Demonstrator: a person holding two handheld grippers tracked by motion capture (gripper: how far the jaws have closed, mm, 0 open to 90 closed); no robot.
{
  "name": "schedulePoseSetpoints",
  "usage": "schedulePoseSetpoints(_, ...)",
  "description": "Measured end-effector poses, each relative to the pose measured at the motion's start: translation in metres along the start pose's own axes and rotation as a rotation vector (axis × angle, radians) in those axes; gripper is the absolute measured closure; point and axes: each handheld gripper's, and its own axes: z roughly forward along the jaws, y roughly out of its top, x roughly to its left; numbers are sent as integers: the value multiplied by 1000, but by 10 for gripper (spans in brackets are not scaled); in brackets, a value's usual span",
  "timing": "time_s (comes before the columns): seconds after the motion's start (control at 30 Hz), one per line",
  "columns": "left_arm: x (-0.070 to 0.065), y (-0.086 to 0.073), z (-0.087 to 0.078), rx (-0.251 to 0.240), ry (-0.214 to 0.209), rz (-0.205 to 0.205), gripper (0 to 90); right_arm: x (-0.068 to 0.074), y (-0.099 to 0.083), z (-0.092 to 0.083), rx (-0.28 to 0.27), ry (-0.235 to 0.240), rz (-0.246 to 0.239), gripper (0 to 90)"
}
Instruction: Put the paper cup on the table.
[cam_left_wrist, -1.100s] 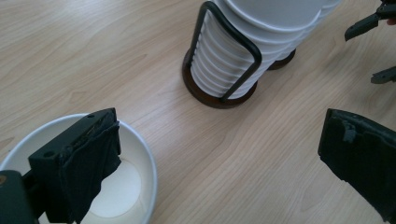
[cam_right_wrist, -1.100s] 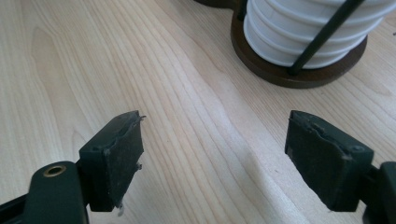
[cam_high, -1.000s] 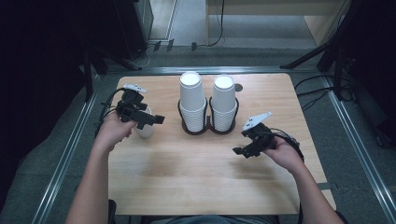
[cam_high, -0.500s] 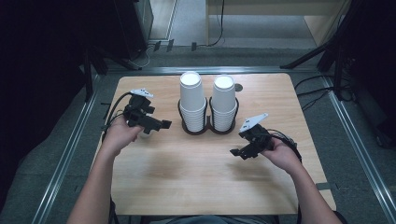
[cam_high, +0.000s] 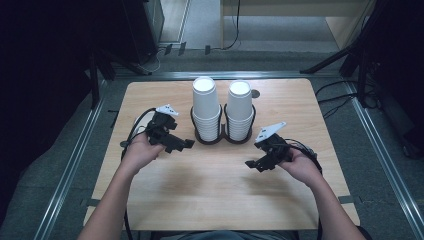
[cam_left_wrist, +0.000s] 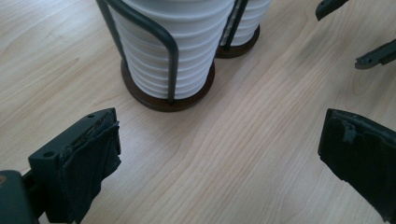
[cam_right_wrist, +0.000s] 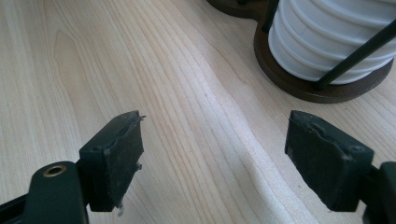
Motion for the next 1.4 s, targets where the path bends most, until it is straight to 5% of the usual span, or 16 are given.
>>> schedulePoseSetpoints(0.67, -18, -7, 27, -7, -6, 30, 0, 4, 2, 0, -5, 4, -2, 193)
schedulePoseSetpoints(1.4, -50, -6, 59, 40, -61, 160, 0, 10, 7, 4, -9, 14, -8, 192)
